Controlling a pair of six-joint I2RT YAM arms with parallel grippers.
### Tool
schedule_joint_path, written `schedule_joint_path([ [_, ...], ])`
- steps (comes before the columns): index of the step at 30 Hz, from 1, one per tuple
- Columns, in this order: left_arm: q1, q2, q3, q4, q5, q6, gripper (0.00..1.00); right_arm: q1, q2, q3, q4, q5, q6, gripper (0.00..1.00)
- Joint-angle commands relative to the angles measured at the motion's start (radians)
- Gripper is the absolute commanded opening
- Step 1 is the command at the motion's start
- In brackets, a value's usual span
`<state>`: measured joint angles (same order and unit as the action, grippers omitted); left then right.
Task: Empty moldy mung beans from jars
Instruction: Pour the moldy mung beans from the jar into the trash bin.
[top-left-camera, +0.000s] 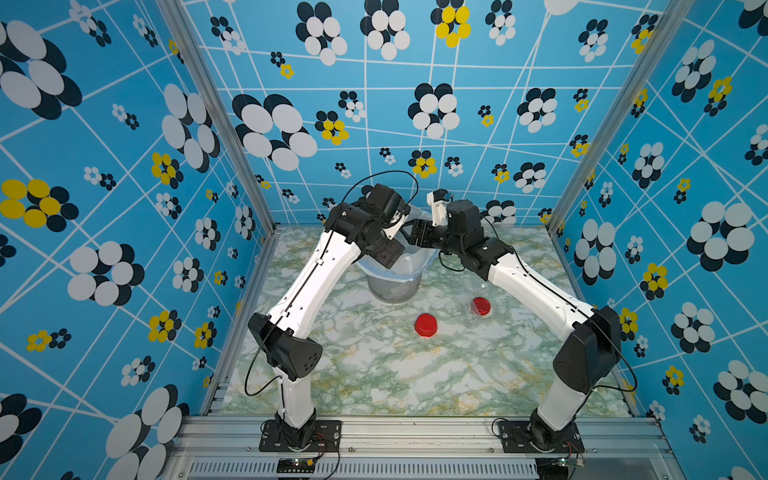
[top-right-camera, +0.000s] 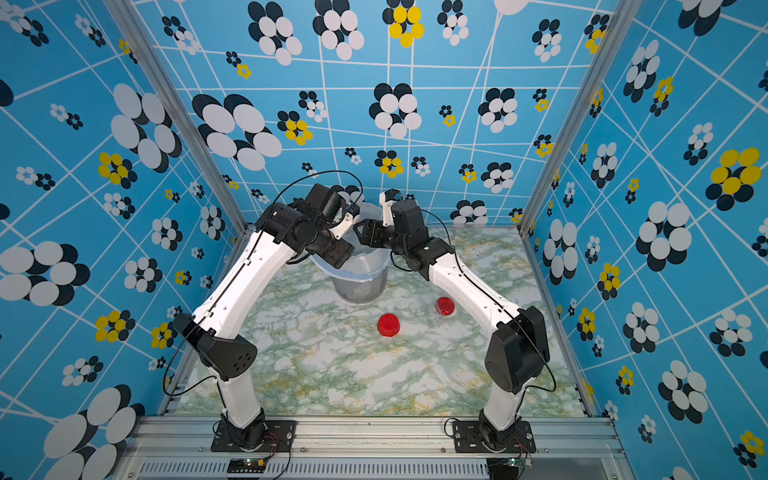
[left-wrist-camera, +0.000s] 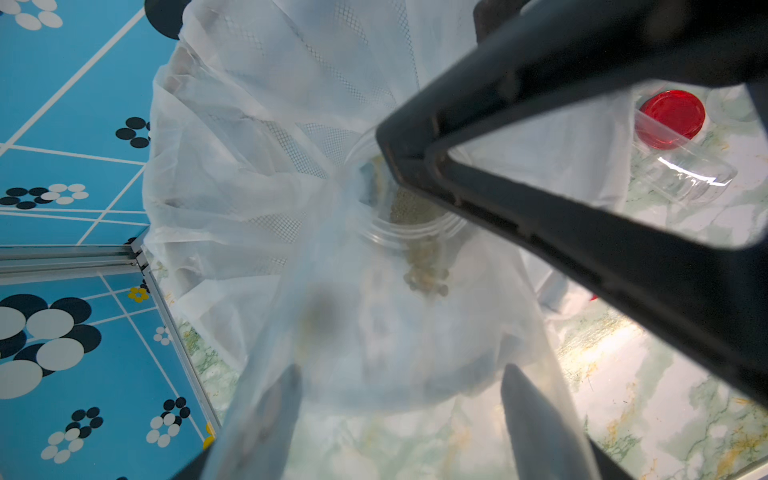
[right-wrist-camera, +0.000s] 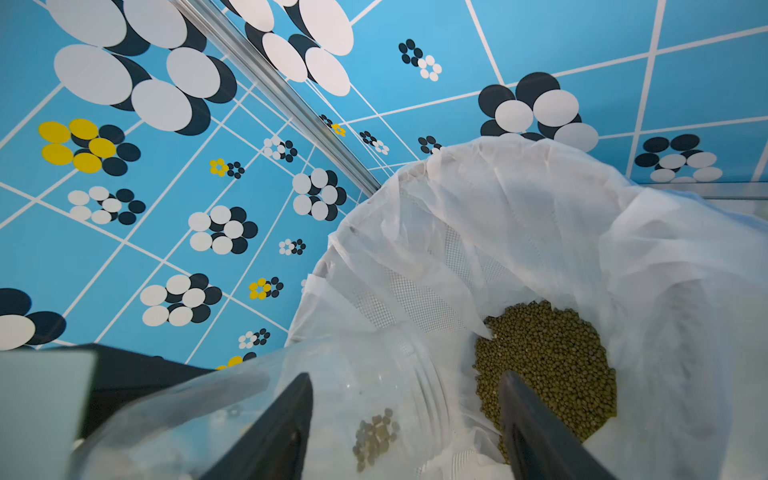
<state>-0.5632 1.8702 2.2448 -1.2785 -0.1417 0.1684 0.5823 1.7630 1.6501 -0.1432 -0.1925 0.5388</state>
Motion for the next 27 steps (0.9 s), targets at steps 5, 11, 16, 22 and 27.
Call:
schedule_joint_path([
  [5,-0.001,-0.041,-0.038,0.129,0.026,-0.002,0.72,0.016,0.003,-0.003,-0.009,-0.021,0.001,0.73],
  [11,0.002,-0.077,-0.096,0.199,-0.012,-0.001,0.65,0.016,-0.009,-0.001,-0.009,-0.010,-0.012,0.73],
  [16,0.002,-0.145,-0.183,0.310,-0.039,-0.016,0.63,0.015,-0.045,-0.030,0.013,0.029,-0.019,0.73],
  [22,0.002,-0.193,-0.224,0.359,-0.039,-0.023,0.63,0.015,-0.092,-0.041,0.016,0.056,-0.045,0.74],
  [27,0.002,-0.180,-0.189,0.319,-0.035,-0.026,0.64,0.014,-0.124,-0.090,0.025,0.070,-0.059,0.77],
])
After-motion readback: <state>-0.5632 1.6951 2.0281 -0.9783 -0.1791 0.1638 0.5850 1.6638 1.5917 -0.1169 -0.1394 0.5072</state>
